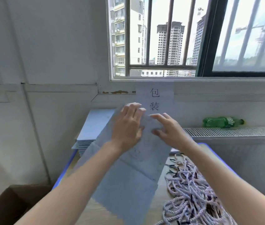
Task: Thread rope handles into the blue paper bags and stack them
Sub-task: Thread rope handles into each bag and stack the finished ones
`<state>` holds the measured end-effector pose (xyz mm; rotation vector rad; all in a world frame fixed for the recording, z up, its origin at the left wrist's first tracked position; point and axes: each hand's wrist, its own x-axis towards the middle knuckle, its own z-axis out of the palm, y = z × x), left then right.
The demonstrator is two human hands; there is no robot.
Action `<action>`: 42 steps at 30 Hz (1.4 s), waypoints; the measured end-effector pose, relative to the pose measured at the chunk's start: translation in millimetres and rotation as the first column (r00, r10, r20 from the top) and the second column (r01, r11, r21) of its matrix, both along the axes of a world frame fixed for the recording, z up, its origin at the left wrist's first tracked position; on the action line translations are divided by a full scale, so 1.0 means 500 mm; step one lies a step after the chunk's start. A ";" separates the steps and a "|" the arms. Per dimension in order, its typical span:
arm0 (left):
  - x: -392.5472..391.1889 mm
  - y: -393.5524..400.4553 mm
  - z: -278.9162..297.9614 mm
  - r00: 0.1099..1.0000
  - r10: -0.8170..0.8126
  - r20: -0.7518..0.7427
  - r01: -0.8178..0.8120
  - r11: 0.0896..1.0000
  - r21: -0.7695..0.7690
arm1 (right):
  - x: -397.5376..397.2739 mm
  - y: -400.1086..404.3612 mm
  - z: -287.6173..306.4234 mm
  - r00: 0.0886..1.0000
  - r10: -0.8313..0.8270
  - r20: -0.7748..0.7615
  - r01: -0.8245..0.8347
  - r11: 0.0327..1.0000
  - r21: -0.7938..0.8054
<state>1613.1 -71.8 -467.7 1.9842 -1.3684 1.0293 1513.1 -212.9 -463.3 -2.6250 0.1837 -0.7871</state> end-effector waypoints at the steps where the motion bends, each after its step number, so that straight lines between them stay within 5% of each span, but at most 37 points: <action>1: -0.002 -0.016 0.020 0.999 -0.039 -0.004 0.039 0.998 -0.045 | -0.003 -0.024 0.016 0.997 -0.014 0.077 0.009 0.997 0.075; 6: 0.005 -0.044 0.045 0.975 -0.144 -0.171 0.094 0.959 -0.269 | 0.021 -0.156 0.049 0.921 -0.270 0.282 0.213 0.953 0.217; 11: 0.061 -0.038 -0.016 0.860 0.175 -0.480 -0.082 0.974 0.210 | 0.053 -0.215 -0.022 0.787 -0.616 0.001 0.610 0.779 -0.148; 14: 0.088 -0.028 -0.061 0.762 0.451 -0.465 -0.143 0.818 0.558 | 0.071 -0.153 -0.104 0.890 -0.386 -0.243 0.310 0.903 -0.299; 16: 0.097 -0.022 -0.084 0.755 0.525 -0.394 -0.160 0.730 0.665 | 0.075 -0.106 -0.154 0.827 -0.197 -0.526 0.088 0.970 -0.226; 19: 0.100 -0.016 -0.099 0.787 0.518 -0.335 -0.178 0.711 0.680 | 0.085 -0.088 -0.192 0.727 -0.185 -0.661 0.031 0.971 -0.238; 30: 0.102 -0.012 -0.117 0.809 0.470 -0.352 -0.197 0.782 0.591 | 0.223 -0.103 -0.209 0.692 -0.308 -0.653 0.209 0.951 -0.227; 38: 0.077 -0.022 -0.098 0.818 0.544 -0.188 -0.397 0.770 0.498 | 0.249 -0.090 -0.214 0.797 -0.379 -0.471 0.289 0.923 -0.254; 42: 0.085 -0.013 -0.100 0.791 0.518 -0.326 -0.294 0.789 0.540 | 0.230 -0.084 -0.203 0.879 -0.352 -0.322 0.307 0.934 -0.185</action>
